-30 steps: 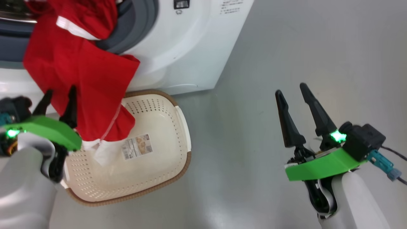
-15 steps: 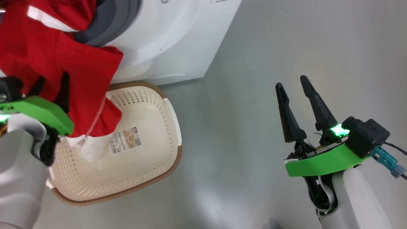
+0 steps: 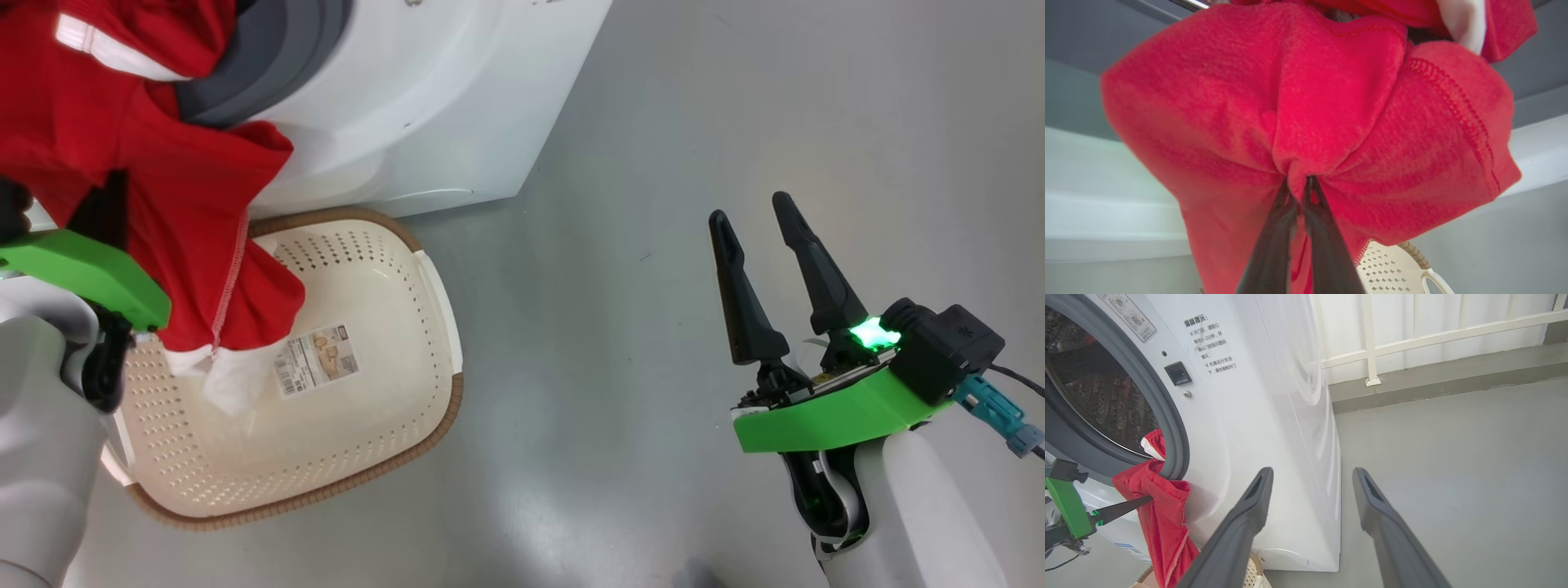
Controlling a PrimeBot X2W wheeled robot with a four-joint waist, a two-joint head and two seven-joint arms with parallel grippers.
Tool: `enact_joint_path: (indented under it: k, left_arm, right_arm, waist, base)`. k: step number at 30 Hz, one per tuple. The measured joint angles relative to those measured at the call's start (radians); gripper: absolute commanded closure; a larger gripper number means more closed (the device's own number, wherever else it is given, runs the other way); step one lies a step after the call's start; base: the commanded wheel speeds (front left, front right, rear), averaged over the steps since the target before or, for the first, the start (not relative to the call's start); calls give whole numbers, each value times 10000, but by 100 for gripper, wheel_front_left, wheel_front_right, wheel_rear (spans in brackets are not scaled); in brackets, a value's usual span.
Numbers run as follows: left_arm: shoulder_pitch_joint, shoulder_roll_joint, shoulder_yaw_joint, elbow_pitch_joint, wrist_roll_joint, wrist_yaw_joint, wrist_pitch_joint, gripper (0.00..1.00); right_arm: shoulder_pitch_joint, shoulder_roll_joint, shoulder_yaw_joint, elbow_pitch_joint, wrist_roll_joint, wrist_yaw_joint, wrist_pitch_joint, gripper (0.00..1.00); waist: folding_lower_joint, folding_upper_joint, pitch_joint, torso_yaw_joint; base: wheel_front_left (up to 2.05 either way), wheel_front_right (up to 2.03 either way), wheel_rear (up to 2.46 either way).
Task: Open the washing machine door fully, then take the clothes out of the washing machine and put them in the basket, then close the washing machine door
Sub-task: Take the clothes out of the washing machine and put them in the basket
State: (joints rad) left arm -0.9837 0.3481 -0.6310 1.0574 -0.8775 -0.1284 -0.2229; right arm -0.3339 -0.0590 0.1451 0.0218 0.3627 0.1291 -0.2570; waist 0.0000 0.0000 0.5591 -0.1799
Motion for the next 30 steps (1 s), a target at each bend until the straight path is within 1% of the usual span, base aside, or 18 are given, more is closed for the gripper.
enact_joint_path:
  k: [8,15,22,23,30]
  left_arm:
    - [197,-6,-541,-332,-431,2,-163,100]
    - [590,38,-734,-1250,-560,2,-259,100]
    - [1645,330,8,-2995,-33,2,-267,100]
    - [1645,330,8,-2995,-33,2,-267,100]
    - [3143,366,692,-4763,660,2,-267,100]
  right_arm:
    - [1,-2,15,128,-4,0,0,0]
    - [9,-2,52,276,-4,0,0,0]
    - [26,-2,54,428,-4,0,0,0]
    - [26,-2,54,428,-4,0,0,0]
    - [62,-4,40,516,-6,0,0,0]
  waist:
    - [0,0,-266,152]
    - [0,0,-581,316]
    - [0,0,-857,510]
    - [0,0,-857,510]
    - [-1,0,-1074,703]
  base:
    - [0,0,0]
    - [0,0,0]
    - [0,0,0]
    - [0,0,0]
    - [0,0,0]
